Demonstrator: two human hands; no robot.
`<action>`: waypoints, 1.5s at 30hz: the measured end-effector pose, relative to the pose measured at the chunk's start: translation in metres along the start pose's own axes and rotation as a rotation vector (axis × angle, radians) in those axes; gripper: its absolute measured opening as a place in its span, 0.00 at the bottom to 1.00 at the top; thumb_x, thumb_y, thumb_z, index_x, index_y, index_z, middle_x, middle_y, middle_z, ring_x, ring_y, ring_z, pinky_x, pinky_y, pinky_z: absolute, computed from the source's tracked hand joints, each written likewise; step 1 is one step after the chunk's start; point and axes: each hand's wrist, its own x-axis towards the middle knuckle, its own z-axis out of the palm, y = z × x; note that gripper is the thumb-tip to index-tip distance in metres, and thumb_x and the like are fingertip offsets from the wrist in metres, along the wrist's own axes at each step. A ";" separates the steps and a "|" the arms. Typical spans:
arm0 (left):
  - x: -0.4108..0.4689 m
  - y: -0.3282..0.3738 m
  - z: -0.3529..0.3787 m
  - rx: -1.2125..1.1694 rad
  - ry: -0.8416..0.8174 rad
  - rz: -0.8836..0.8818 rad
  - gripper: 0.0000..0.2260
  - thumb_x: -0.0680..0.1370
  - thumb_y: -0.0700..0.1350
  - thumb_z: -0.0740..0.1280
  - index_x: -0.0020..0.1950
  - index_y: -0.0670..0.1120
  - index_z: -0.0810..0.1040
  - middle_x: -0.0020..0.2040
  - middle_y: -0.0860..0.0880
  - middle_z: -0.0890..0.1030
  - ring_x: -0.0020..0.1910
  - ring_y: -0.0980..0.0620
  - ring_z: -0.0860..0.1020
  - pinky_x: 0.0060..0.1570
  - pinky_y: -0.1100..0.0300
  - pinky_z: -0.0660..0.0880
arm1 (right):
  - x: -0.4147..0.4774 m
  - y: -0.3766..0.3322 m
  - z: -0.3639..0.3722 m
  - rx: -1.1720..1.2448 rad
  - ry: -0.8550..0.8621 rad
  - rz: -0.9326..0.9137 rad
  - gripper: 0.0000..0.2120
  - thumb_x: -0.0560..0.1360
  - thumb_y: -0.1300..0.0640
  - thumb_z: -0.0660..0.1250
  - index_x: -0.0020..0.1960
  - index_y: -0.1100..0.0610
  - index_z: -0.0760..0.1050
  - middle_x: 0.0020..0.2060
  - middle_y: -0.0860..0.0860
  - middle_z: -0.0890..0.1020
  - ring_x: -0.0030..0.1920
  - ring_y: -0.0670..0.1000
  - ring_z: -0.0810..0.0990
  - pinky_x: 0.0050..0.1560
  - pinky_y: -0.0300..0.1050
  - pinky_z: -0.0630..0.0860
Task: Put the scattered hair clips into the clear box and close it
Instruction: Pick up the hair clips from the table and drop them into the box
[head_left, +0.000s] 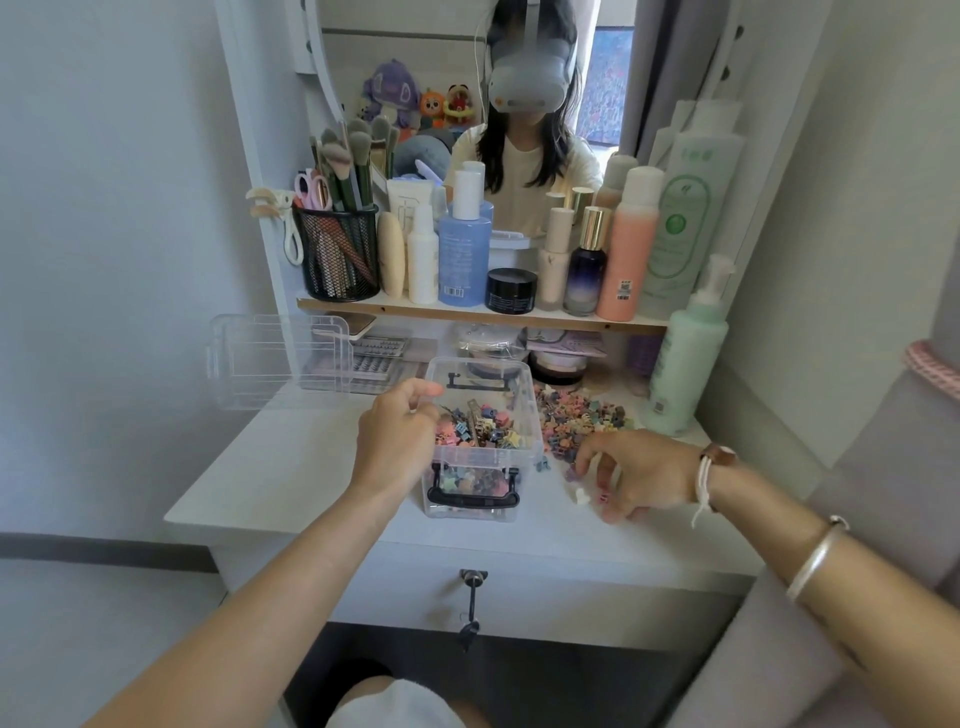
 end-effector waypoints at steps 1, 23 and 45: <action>0.000 0.000 0.000 -0.001 0.000 0.000 0.12 0.78 0.36 0.56 0.56 0.45 0.76 0.44 0.54 0.76 0.40 0.60 0.73 0.45 0.65 0.66 | 0.001 -0.002 0.002 -0.008 0.038 -0.046 0.18 0.69 0.66 0.70 0.56 0.56 0.72 0.44 0.52 0.75 0.35 0.49 0.75 0.30 0.35 0.76; 0.003 -0.001 -0.004 0.041 0.044 -0.006 0.13 0.78 0.36 0.57 0.57 0.45 0.77 0.59 0.46 0.78 0.59 0.49 0.74 0.56 0.62 0.66 | 0.027 -0.020 0.020 -0.367 0.368 -0.262 0.11 0.72 0.67 0.59 0.47 0.59 0.79 0.46 0.53 0.83 0.42 0.48 0.74 0.43 0.37 0.68; 0.028 -0.003 -0.004 0.041 0.078 -0.041 0.12 0.79 0.38 0.57 0.59 0.44 0.76 0.61 0.46 0.78 0.59 0.50 0.73 0.55 0.62 0.66 | 0.038 -0.036 -0.018 -0.196 0.242 -0.168 0.04 0.73 0.55 0.67 0.47 0.52 0.76 0.41 0.46 0.79 0.40 0.48 0.78 0.39 0.36 0.73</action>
